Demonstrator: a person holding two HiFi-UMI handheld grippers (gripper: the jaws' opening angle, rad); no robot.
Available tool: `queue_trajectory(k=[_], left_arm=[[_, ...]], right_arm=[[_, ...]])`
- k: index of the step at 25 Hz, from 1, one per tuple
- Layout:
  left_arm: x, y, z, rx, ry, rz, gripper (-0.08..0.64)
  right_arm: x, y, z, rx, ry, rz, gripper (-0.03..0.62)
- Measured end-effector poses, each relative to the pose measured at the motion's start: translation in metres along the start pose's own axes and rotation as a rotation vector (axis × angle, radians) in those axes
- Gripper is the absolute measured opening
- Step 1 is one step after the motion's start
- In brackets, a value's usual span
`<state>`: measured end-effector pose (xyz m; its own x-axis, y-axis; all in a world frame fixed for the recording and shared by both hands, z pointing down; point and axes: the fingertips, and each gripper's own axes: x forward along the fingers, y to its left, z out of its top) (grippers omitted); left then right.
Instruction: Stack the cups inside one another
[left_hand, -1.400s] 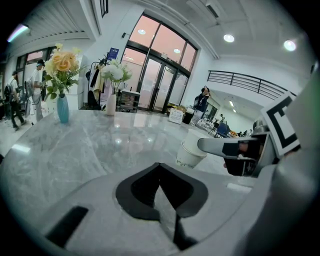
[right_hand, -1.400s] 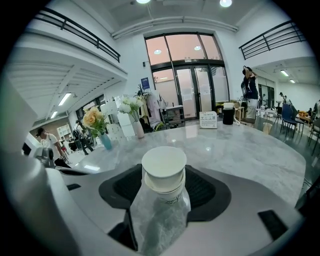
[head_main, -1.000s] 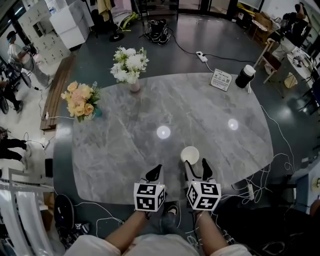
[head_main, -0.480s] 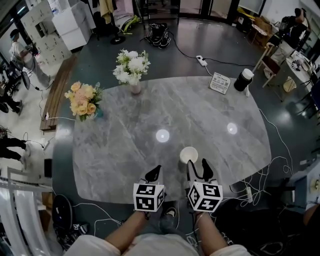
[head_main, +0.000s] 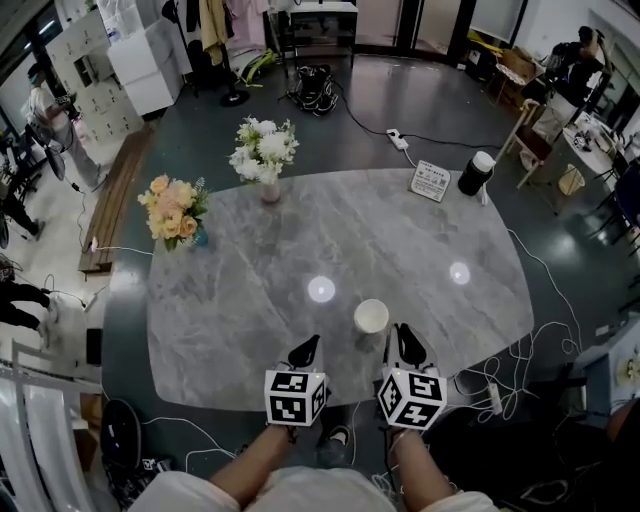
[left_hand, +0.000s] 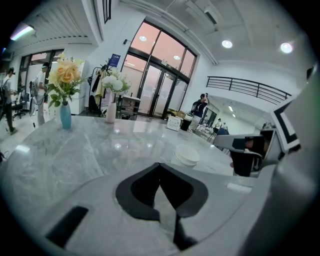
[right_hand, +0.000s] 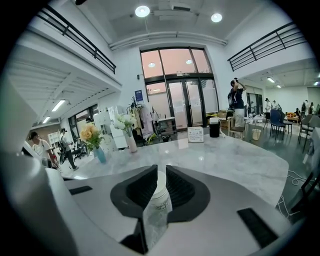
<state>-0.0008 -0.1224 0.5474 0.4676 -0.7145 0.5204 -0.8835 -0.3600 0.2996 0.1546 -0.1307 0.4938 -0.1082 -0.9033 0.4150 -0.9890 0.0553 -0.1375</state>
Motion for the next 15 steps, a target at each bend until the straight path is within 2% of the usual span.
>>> queue_trajectory(k=[5,15], left_arm=[[-0.009,-0.009,0.007,0.014,-0.021,-0.009,-0.005],[-0.036,-0.036,0.020,0.081,-0.067,-0.022,-0.005]], right_arm=[[-0.016,-0.005,0.006,0.007,-0.015,-0.002,0.029],[-0.053,-0.018,0.008,0.010,-0.038,0.004,0.015]])
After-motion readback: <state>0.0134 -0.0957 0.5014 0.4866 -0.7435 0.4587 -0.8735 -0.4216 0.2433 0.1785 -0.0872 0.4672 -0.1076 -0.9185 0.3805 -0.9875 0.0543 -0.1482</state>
